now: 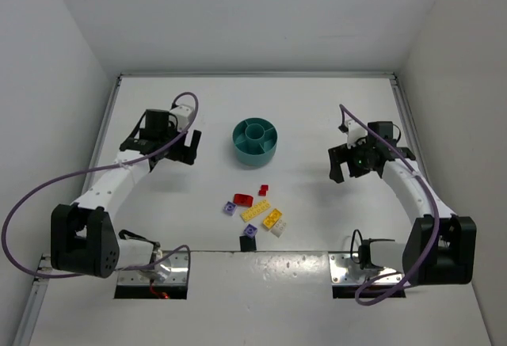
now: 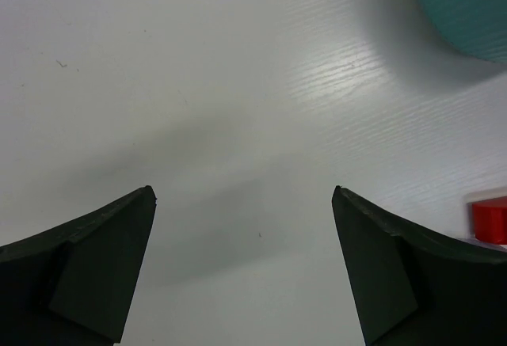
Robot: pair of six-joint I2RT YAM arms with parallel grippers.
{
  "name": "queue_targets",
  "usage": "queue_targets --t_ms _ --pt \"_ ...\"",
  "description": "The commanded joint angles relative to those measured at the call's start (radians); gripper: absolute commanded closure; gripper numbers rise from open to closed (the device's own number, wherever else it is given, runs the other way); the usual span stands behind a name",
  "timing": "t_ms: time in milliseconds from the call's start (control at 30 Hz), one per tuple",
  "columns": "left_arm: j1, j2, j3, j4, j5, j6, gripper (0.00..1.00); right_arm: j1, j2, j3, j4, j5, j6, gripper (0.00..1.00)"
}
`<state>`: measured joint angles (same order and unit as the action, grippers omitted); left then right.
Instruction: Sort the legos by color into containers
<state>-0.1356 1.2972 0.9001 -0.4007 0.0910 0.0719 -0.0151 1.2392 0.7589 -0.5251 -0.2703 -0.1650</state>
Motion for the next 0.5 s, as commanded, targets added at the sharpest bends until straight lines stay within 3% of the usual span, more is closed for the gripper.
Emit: queue_targets --t_ms 0,167,300,467 --pt "0.011 -0.073 -0.006 0.040 0.030 0.031 0.00 0.009 -0.007 0.051 0.023 -0.070 -0.034 0.01" --pt "0.021 -0.059 0.056 -0.023 0.084 0.066 0.00 0.018 -0.030 0.088 -0.065 -0.194 -0.194 0.01" --pt "0.021 -0.082 0.034 -0.021 0.150 0.066 0.00 0.049 -0.021 0.118 -0.084 -0.234 -0.194 0.05" --pt "0.021 -0.113 0.010 0.002 0.107 0.031 0.00 0.167 0.009 0.164 -0.047 -0.268 -0.124 0.10"
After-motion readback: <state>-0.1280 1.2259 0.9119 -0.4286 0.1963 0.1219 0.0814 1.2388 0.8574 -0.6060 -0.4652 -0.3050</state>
